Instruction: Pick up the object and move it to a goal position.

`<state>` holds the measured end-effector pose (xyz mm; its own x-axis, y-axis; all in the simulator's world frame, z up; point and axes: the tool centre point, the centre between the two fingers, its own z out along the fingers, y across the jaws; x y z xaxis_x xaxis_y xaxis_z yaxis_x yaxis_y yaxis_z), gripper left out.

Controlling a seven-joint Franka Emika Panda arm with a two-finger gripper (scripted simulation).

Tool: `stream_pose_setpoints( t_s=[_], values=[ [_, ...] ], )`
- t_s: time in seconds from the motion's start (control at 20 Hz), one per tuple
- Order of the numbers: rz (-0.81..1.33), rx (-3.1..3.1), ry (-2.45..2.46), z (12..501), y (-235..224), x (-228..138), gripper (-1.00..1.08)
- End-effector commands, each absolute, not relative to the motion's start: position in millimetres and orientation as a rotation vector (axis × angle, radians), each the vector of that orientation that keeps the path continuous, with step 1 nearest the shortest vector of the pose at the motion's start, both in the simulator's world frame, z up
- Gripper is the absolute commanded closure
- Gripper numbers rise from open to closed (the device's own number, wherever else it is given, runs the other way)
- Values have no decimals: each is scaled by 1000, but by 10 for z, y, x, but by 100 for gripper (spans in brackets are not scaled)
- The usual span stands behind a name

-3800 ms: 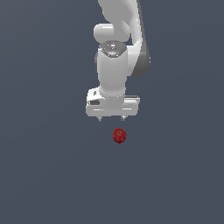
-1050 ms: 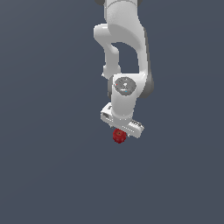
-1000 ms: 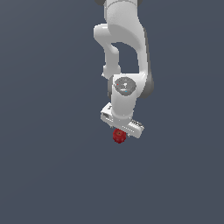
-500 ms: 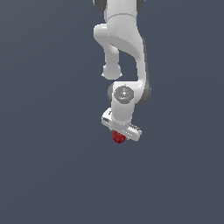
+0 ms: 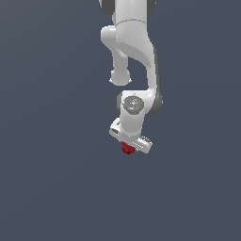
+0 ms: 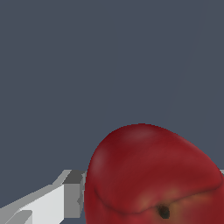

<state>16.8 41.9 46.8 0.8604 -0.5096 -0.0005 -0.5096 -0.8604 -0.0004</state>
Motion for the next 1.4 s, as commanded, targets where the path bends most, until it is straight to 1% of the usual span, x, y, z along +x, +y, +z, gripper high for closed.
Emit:
stream_pose_setpoints(
  t_s=[0.0, 0.4, 0.65, 0.9, 1.35],
  values=[
    [0, -3030, 832, 461, 409, 170, 108],
    [0, -3029, 830, 496, 439, 176, 108],
    [0, -3029, 830, 663, 560, 220, 108],
    [0, -3030, 831, 967, 776, 304, 108],
    [-1, -3030, 832, 1681, 1290, 516, 108]
  ],
)
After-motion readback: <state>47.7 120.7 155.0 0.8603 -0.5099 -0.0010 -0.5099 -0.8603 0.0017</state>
